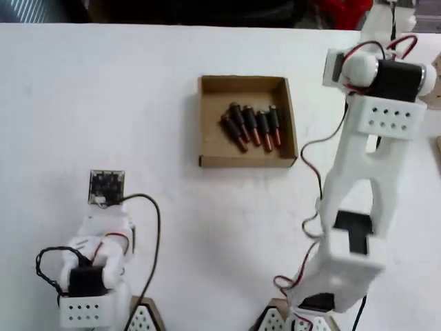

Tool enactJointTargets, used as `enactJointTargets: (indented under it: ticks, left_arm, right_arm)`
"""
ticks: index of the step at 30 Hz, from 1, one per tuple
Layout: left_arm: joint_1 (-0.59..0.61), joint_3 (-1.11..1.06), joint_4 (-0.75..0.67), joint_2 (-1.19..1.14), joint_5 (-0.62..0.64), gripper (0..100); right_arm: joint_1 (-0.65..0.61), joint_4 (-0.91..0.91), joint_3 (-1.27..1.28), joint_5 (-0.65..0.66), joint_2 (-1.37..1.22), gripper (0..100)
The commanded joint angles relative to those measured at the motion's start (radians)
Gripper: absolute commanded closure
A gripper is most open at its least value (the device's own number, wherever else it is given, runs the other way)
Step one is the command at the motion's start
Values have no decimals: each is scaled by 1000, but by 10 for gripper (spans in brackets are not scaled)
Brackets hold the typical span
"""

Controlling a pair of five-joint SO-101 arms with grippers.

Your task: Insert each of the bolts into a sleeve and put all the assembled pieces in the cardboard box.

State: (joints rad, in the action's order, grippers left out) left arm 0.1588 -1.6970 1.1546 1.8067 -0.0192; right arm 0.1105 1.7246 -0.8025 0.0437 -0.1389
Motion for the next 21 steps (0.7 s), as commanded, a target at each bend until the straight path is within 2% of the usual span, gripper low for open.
enactJointTargets:
  ticks: [1,12,16,21]
  left_arm:
    - [7,5,5,15,-9,977]
    - [8,5,9,16,-9,977]
    - [8,5,15,16,-11,977]
    - [8,5,135,18,-8,977]
  right_arm:
    - [-19,42,319,14,265,982]
    - [-30,-79,1048,14,794,982]
    - [-47,-262,1384,15,980,982]
    - [-82,-472,1778,15,1190,981]
